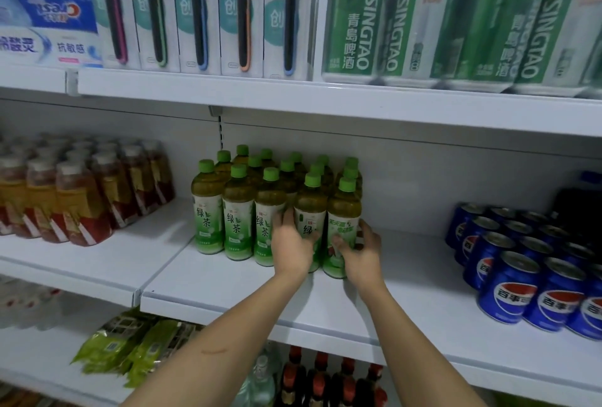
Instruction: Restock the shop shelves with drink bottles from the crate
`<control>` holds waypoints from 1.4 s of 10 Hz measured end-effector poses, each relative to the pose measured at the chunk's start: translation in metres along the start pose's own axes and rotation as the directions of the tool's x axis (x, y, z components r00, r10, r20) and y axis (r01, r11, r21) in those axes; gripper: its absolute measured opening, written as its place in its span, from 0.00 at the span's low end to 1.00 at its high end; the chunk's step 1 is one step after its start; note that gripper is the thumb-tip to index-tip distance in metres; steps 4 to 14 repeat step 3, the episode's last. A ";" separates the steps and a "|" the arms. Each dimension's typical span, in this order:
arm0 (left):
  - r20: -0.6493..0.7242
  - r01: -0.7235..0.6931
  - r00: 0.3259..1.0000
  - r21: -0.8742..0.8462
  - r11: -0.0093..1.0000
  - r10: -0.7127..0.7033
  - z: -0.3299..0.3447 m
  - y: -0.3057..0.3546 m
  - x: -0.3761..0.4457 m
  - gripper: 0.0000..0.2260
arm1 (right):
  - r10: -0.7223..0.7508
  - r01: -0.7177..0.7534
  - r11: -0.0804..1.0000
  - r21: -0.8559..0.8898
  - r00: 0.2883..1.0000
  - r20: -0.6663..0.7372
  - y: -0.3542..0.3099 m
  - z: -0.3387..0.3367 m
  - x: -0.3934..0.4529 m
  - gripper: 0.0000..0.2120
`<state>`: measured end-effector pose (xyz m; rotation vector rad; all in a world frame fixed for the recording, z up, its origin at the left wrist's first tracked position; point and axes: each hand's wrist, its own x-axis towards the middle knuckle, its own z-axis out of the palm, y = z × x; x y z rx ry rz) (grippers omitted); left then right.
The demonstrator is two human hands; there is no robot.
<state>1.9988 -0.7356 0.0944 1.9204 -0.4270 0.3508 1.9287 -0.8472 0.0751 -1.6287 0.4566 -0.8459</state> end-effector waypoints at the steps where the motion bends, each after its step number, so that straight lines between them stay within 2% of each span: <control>1: 0.057 0.008 0.998 -0.002 1.000 -0.008 -0.006 -0.001 -0.008 0.29 | 0.001 0.000 0.998 -0.058 1.000 0.009 0.000 0.002 -0.001 0.26; 2: 0.147 0.017 0.989 -0.022 1.000 -0.013 -0.016 -0.006 -0.018 0.27 | 0.029 -0.022 0.991 -0.132 0.998 0.048 0.001 0.002 -0.004 0.27; 3: 0.240 -0.020 0.971 -0.013 1.000 0.023 -0.035 -0.006 -0.023 0.26 | 0.089 -0.083 0.984 -0.158 0.996 0.032 0.007 0.005 -0.018 0.23; 14: 0.240 -0.020 0.971 -0.013 1.000 0.023 -0.035 -0.006 -0.023 0.26 | 0.089 -0.083 0.984 -0.158 0.996 0.032 0.007 0.005 -0.018 0.23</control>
